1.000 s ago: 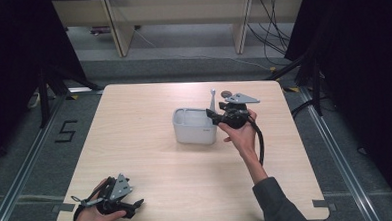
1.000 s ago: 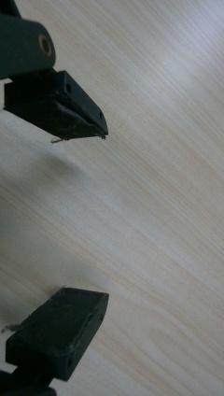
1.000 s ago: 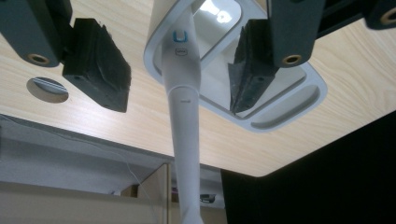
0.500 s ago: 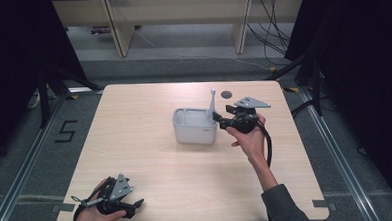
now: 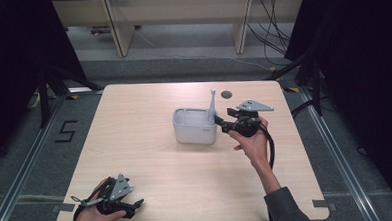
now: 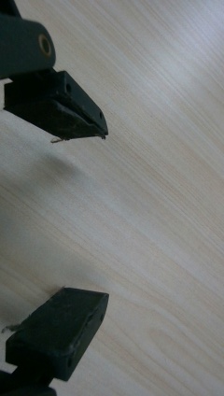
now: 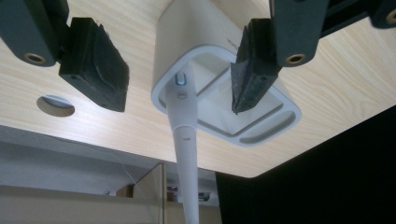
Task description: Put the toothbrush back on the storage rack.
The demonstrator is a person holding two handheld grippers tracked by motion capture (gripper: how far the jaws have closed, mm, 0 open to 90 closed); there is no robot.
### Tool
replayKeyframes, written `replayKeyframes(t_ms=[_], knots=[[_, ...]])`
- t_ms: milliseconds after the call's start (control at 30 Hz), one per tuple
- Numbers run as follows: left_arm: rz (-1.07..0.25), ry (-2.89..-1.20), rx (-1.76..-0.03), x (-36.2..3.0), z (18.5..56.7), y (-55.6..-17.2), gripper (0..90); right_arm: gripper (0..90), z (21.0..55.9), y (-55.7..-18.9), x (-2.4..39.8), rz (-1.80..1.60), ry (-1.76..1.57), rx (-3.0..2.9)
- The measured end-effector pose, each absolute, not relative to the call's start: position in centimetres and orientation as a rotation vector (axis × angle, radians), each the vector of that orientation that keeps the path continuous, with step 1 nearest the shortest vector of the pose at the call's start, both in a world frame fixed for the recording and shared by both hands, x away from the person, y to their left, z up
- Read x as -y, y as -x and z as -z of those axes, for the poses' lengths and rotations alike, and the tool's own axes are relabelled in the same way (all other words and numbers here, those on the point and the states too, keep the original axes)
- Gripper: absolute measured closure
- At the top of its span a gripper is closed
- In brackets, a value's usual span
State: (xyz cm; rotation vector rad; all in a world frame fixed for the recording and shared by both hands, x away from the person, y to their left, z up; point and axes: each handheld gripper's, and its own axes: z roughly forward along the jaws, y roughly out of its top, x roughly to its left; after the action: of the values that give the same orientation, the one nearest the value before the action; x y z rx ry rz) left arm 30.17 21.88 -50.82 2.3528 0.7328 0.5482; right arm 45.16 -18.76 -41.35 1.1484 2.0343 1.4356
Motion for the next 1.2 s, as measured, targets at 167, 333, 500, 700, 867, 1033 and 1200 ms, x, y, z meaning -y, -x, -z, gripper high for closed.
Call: replayKeyframes(t_ms=[167,333,500,700,867,1033,1200], knots=[[-0.547,-2.353,-0.734,-21.9,50.8,-30.2,16.2,37.4,41.7,-45.0,19.4,-1.419,-1.160,-2.038],[-0.548,-2.351,-0.736,-21.9,50.8,-30.2,16.2,37.3,41.9,-44.8,19.9,-1.413,-1.169,-2.042],[-0.547,-2.353,-0.735,-21.9,50.8,-30.1,16.2,37.2,41.8,-44.5,20.1,-1.427,-1.176,-2.038],[-0.546,-2.352,-0.734,-21.9,50.8,-30.1,16.2,37.2,41.8,-44.1,20.3,-1.430,-1.190,-2.049],[-0.546,-2.352,-0.734,-21.9,50.8,-30.1,16.2,36.7,42.0,-43.7,20.4,-1.418,-1.202,-2.057],[-0.547,-2.352,-0.734,-22.0,50.8,-30.1,16.2,35.1,42.1,-43.4,20.7,-1.414,-1.172,-2.075],[-0.548,-2.351,-0.732,-22.0,50.8,-30.1,16.2,34.4,42.2,-42.9,20.8,-1.420,-1.177,-2.077]])
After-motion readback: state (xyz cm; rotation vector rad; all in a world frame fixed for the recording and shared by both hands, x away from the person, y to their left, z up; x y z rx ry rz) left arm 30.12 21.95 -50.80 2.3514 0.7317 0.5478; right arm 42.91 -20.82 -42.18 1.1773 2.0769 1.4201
